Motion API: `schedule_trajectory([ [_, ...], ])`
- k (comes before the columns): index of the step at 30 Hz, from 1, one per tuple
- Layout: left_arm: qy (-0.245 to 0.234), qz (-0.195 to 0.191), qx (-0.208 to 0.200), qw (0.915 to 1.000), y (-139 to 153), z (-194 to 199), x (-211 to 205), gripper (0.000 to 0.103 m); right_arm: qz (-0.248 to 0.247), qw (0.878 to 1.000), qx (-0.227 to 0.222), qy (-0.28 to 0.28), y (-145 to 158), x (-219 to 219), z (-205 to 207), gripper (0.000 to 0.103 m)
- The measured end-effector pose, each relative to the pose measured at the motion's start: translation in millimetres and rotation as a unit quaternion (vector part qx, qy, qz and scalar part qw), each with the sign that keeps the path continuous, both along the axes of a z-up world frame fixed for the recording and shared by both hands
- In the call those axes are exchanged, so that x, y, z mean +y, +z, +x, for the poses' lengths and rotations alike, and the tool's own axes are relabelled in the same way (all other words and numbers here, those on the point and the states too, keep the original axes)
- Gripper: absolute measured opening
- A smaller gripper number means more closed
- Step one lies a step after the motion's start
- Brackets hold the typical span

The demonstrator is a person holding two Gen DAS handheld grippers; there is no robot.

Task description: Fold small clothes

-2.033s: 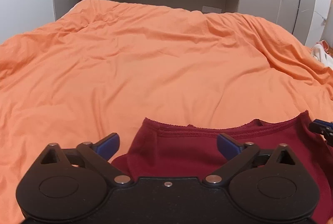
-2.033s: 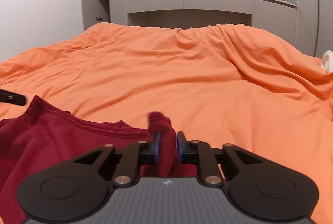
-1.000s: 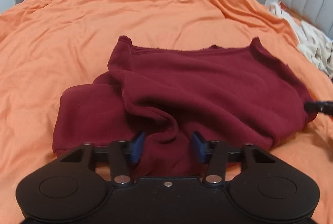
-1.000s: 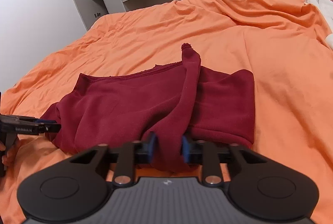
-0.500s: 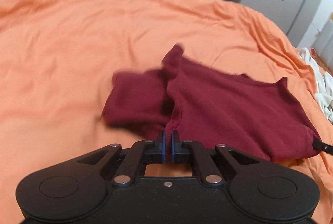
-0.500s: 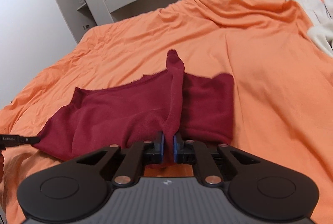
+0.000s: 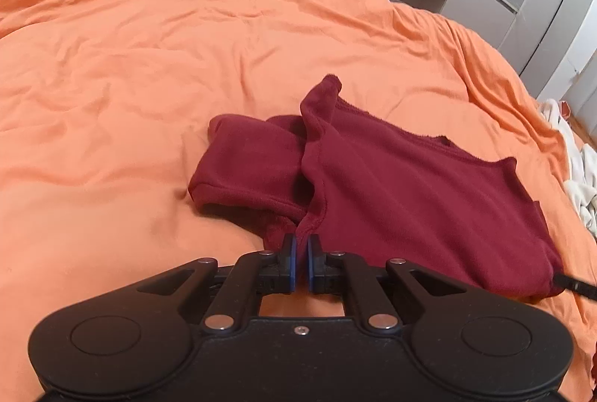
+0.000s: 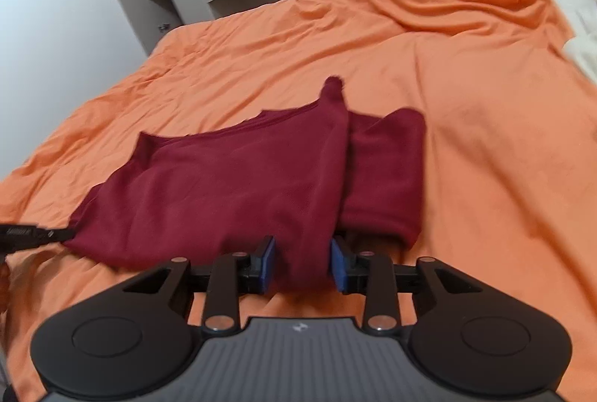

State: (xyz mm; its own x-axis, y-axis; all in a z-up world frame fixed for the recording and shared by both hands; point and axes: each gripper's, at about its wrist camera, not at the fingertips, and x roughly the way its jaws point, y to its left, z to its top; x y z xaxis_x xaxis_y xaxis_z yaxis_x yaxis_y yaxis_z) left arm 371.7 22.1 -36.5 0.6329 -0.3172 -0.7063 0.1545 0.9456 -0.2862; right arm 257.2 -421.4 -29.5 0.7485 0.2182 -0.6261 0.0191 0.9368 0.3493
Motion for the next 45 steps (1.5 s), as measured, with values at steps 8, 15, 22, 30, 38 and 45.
schedule_trajectory([
  [8, 0.026, -0.006, -0.039, 0.9989, 25, -3, 7, 0.005, -0.032, 0.999, -0.037, -0.016, 30, -6, -5, 0.006],
  [15, 0.032, -0.008, -0.002, 0.9994, 8, -11, 16, 0.005, -0.031, 0.999, 0.003, -0.008, 14, -11, -7, 0.006],
  [22, 0.021, 0.009, -0.003, 0.9997, -3, -13, 11, 0.008, -0.059, 0.998, 0.009, 0.0, 10, -5, -3, 0.017],
  [30, 0.023, 0.009, -0.006, 0.9997, 6, -17, 11, 0.071, -0.108, 0.993, -0.041, 0.021, 26, 9, 10, 0.071],
  [38, -0.009, -0.02, 0.02, 0.9995, 6, -14, 1, 0.1, -0.09, 0.989, -0.064, 0.094, 22, 38, 49, 0.093],
  [45, 0.006, -0.008, 0.032, 0.9994, -6, 6, -11, 0.1, -0.091, 0.988, -0.058, 0.111, -1, 50, 83, 0.093],
])
